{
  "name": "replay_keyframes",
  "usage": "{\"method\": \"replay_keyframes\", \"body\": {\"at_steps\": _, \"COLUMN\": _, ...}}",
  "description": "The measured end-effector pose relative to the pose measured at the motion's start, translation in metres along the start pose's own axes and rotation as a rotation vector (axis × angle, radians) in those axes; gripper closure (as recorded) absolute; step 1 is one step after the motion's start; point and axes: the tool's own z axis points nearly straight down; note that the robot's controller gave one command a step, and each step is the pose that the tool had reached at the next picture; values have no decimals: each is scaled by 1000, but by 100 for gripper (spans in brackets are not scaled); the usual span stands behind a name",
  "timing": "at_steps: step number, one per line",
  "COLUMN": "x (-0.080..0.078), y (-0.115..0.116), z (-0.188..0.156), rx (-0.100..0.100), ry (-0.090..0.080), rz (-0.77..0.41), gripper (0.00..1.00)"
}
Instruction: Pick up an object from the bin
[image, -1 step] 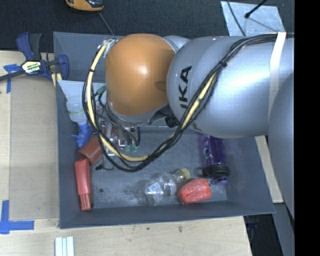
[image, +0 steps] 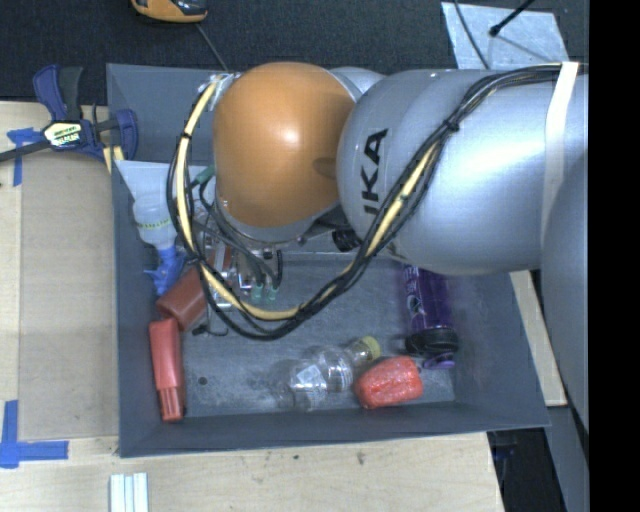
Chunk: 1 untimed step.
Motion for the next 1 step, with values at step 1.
{"method": "replay_keyframes", "body": {"at_steps": 1, "x": -18, "y": -8, "z": 53, "rx": -2, "ry": -6, "rz": 13, "gripper": 0}}
